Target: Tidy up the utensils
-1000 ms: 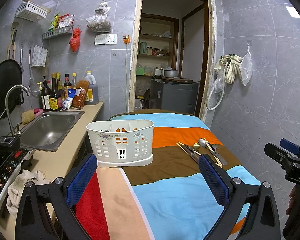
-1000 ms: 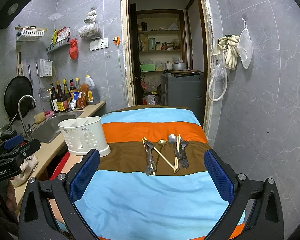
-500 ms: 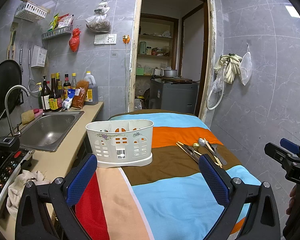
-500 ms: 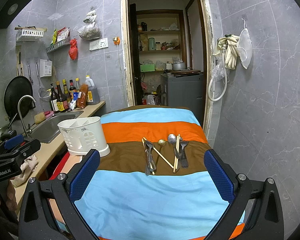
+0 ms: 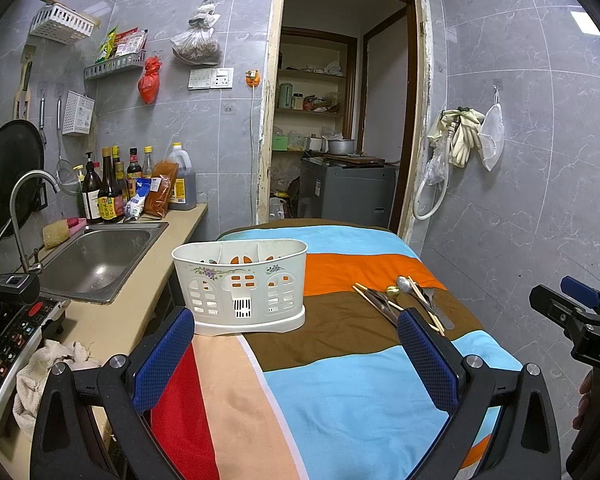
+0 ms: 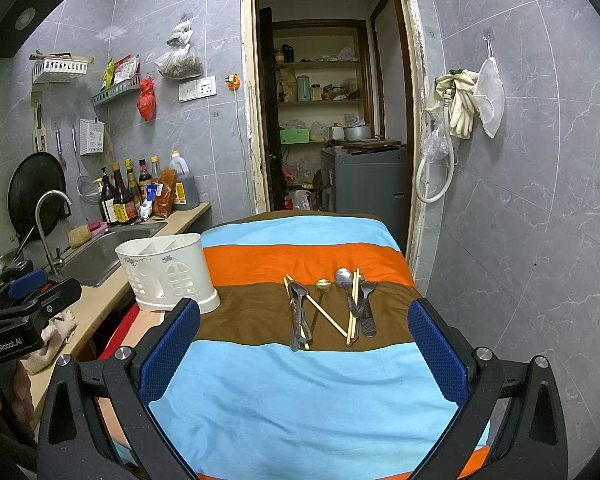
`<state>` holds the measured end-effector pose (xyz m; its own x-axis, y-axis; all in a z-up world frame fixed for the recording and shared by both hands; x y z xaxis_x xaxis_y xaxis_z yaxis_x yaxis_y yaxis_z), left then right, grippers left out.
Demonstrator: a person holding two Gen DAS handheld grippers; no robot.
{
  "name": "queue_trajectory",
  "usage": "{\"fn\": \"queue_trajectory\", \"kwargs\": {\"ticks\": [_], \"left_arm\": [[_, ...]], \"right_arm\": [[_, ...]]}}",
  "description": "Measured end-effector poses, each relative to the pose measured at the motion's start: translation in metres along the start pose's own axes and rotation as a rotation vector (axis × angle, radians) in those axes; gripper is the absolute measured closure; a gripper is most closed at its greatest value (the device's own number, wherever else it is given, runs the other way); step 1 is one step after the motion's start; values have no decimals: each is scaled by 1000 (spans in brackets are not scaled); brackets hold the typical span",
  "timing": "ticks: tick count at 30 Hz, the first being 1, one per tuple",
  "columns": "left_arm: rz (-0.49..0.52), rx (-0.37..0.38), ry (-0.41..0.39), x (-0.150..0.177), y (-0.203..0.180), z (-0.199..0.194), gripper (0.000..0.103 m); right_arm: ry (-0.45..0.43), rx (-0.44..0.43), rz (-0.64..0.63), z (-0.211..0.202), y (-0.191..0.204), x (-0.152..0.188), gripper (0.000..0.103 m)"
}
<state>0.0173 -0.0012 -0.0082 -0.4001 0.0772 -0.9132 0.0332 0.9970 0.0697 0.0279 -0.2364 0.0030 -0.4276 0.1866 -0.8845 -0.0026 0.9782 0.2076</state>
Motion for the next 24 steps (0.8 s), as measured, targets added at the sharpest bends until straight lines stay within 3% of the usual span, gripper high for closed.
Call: {"fn": "queue_trajectory", "kwargs": {"ticks": [24], "left_arm": [[22, 11, -12, -12, -2, 9, 1]], "right_arm": [[-13, -5, 8, 8, -7, -9, 1]]}}
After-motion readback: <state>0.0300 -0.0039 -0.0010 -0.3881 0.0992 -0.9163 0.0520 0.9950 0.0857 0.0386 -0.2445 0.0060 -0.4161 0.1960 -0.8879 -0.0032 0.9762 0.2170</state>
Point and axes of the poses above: each gripper's, at about its wrist camera, not at the fingertips, and z roughly the way its jaws point, y to its left, x to its underside, the point moved 2 cm from there along z, roughly the way its jaws point, and after that the axes turned 9 degrees about z, right-handed, at the moved point
